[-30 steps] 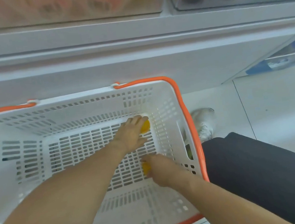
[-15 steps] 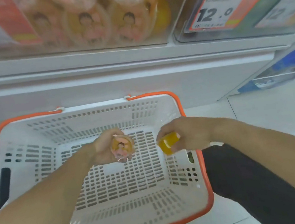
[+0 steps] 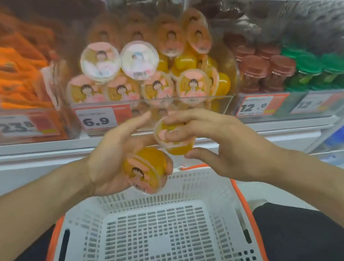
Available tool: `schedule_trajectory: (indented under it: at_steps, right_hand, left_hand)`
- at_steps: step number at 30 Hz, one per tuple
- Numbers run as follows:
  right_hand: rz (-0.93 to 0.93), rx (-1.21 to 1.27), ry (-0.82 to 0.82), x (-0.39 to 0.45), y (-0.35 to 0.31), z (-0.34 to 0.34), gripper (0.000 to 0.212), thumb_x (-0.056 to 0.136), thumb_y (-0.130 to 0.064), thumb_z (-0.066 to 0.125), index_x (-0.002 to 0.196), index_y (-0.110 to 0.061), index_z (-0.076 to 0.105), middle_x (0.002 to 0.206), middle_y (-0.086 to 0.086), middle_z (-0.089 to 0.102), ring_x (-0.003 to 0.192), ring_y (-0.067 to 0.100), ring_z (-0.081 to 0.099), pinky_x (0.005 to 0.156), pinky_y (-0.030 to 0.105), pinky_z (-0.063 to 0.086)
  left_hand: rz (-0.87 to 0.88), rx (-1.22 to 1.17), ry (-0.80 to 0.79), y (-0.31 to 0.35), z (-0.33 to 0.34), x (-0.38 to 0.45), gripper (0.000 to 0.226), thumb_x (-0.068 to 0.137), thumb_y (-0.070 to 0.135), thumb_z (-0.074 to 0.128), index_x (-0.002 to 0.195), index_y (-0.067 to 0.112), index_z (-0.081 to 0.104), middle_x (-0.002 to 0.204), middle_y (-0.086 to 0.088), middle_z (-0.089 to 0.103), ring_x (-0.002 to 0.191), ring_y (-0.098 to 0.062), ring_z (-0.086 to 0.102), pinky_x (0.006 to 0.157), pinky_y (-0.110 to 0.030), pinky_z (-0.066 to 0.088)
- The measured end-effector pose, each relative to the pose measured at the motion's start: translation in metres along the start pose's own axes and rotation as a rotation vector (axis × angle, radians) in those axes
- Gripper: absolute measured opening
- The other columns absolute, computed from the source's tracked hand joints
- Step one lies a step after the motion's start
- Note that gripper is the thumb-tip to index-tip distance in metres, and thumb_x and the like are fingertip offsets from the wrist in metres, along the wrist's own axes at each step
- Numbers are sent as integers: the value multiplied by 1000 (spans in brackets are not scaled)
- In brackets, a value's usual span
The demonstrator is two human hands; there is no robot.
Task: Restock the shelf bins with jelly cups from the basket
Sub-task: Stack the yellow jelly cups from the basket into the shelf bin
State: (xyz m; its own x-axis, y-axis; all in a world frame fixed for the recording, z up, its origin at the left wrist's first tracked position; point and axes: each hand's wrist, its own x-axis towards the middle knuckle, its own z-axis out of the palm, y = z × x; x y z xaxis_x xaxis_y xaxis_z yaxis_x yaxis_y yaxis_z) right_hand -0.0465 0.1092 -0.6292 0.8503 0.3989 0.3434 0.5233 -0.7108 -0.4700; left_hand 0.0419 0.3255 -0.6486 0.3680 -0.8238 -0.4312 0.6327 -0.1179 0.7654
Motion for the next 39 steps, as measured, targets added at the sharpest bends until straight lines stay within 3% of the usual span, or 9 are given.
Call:
schedule_trajectory:
  at_steps: [5, 8, 12, 16, 22, 25, 28, 33, 39]
  right_hand:
    - [13, 207, 82, 35, -14, 0, 48, 76, 10, 71, 117, -16, 67, 145, 1, 48, 139, 11, 42, 102, 30, 47]
    - [70, 463, 209, 55, -14, -13, 55, 70, 0, 60, 123, -18, 60, 138, 8, 48, 132, 16, 48, 92, 35, 53]
    - [277, 439, 194, 71, -5, -30, 28, 85, -18, 73, 112, -22, 69, 102, 8, 68, 86, 27, 64, 75, 38, 55]
    - [320, 353, 170, 77, 6, -24, 16, 85, -14, 77, 101, -17, 74, 94, 12, 72, 83, 39, 66, 77, 51, 56]
    - [256, 61, 514, 86, 23, -54, 12, 89, -21, 74, 97, -29, 74, 90, -3, 70, 82, 21, 67, 75, 37, 56]
    - [263, -50, 658, 97, 37, -59, 9, 92, -27, 70, 100, -31, 73, 88, -4, 66, 79, 11, 63, 72, 24, 53]
    - [276, -85, 624, 107, 53, -55, 13, 93, -19, 69, 103, -21, 76, 89, -7, 62, 78, 2, 60, 73, 10, 45]
    - [320, -145, 554, 112, 69, -45, 15, 93, -18, 68, 106, -19, 76, 93, -3, 62, 78, -3, 59, 69, 8, 46]
    - [372, -170, 507, 116, 70, -43, 17, 92, -22, 69, 108, -23, 75, 95, -2, 64, 81, 1, 57, 74, 4, 39]
  left_hand:
    - [212, 91, 252, 15, 12, -18, 39, 78, 40, 68, 99, 7, 68, 80, -18, 65, 54, -24, 52, 51, -26, 43]
    - [327, 104, 399, 22, 14, -15, 47, 61, 41, 66, 94, 7, 69, 79, -15, 73, 57, -24, 62, 67, -36, 49]
    - [435, 205, 500, 20, 2, -11, 40, 63, 32, 78, 97, 11, 72, 88, -14, 76, 74, -26, 71, 74, -41, 59]
    - [537, 302, 477, 20, 0, -5, 58, 61, 49, 76, 104, 11, 69, 93, -7, 77, 86, -20, 73, 73, -24, 56]
    - [450, 21, 451, 35, 15, 0, 39, 65, 38, 69, 91, 10, 67, 80, -12, 70, 65, -22, 63, 51, -29, 53]
    - [443, -20, 444, 37, 21, 8, 26, 63, 32, 67, 80, 13, 68, 83, -14, 70, 70, -28, 60, 54, -29, 52]
    - [456, -17, 431, 35, 27, 15, 24, 56, 33, 67, 72, 14, 70, 84, -15, 70, 71, -27, 60, 57, -30, 50]
    - [465, -14, 429, 33, 35, 24, 10, 70, 22, 65, 73, 13, 69, 84, -16, 71, 71, -25, 63, 56, -30, 51]
    - [453, -4, 474, 33, 33, 28, 16, 93, 10, 53, 101, 9, 67, 82, -15, 72, 71, -26, 63, 56, -29, 50]
